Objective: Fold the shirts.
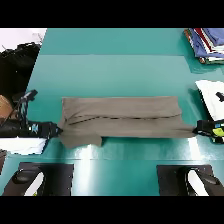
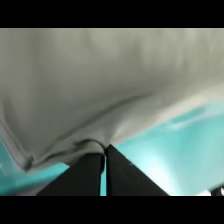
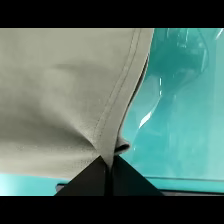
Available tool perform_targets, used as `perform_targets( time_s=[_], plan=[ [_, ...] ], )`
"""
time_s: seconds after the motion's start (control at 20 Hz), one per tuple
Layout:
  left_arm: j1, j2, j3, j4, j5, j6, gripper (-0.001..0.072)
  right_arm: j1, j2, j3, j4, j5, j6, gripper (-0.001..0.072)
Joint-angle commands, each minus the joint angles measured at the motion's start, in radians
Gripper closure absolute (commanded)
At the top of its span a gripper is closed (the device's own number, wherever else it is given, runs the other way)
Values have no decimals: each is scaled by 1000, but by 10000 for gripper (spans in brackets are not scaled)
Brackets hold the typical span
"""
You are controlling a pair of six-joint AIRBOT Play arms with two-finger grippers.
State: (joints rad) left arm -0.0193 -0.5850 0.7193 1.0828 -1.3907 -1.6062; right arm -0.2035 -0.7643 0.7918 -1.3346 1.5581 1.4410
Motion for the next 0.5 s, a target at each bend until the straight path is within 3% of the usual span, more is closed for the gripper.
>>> perform_targets(
  time_s=[0.0,0.2,0.45],
  plan=[
    [0,-146,78,9,143,82,681,2,-106,81,36,-62,10,697],
    [0,-436,156,-23,297,175,679,33,-349,206,151,-195,9,696],
    [1,-676,256,-25,447,174,676,129,-601,389,167,-259,10,692]
  ],
)
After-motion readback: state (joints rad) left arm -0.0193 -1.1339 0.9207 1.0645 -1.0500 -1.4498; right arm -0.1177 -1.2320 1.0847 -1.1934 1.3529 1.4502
